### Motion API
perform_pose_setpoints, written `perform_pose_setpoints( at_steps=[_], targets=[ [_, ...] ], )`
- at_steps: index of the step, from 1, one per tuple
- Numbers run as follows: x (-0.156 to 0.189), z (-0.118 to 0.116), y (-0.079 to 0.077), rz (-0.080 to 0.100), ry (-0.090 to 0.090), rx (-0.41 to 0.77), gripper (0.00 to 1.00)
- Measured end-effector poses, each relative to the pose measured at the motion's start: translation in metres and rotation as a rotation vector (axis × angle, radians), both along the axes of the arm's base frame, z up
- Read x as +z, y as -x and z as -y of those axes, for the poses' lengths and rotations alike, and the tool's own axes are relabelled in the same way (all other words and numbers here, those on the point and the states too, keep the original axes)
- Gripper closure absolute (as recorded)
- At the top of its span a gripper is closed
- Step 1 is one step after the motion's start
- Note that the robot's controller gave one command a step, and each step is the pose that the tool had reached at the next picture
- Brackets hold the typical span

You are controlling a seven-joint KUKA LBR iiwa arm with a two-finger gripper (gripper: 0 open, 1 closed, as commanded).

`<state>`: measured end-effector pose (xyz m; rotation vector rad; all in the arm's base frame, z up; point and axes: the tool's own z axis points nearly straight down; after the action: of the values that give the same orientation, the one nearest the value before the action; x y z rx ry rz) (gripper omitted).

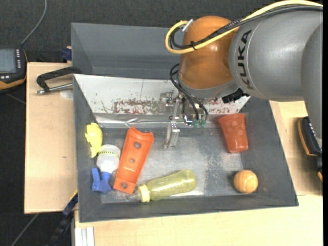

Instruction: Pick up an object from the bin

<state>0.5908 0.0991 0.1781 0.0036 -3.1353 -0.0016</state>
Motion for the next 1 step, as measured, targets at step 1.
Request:
perform_pose_setpoints(
  at_steps=[1],
  targets=[
    [0.0052, 0.0004, -0.0017, 0.009, -0.001, -0.001, 0.00]
  ],
)
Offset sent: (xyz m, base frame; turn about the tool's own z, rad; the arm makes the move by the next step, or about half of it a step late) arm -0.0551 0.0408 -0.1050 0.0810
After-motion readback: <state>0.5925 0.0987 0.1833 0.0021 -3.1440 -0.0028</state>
